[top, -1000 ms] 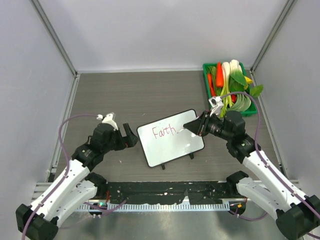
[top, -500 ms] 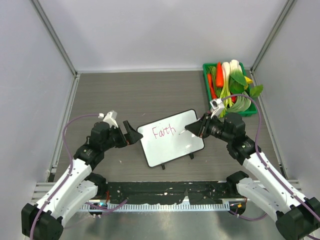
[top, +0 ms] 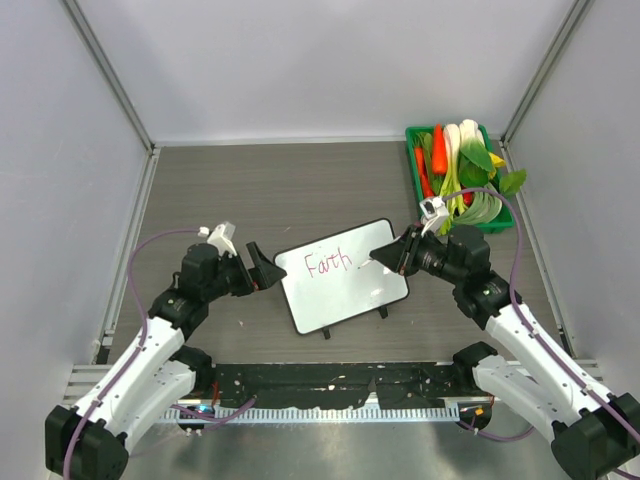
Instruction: Write a sentence on the whiteboard
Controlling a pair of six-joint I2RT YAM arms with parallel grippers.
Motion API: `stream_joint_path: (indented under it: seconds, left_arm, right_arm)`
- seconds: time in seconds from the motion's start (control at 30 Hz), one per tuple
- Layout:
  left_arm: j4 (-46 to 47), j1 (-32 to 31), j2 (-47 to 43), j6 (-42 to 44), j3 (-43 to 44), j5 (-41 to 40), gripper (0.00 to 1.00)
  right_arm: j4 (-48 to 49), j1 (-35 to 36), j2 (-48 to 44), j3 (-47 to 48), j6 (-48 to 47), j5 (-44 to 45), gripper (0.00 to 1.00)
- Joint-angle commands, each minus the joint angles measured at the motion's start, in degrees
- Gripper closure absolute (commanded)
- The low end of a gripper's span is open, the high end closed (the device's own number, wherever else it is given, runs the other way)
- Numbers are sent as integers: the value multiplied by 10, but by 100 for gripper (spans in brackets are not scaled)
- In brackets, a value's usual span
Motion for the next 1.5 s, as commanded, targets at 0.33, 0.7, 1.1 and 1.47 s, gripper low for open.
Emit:
stream_joint_path:
  seconds: [0.33,0.7,1.1,1.47]
  left_arm:
    - [149,22,27,-9,-43,92,8]
    - [299,25,136,-12,-65,142,26]
    - [261,29,221,90,-39,107,59]
    - [222,29,205,141,-36,61,74]
  right_arm:
    - [53,-1,15,-1,-4,3,99]
    - [59,-2,23,-2,-8,2,99]
    - [53,-2,34,-1,-39,25,99]
    - [47,-1,53,19,-88,99,99]
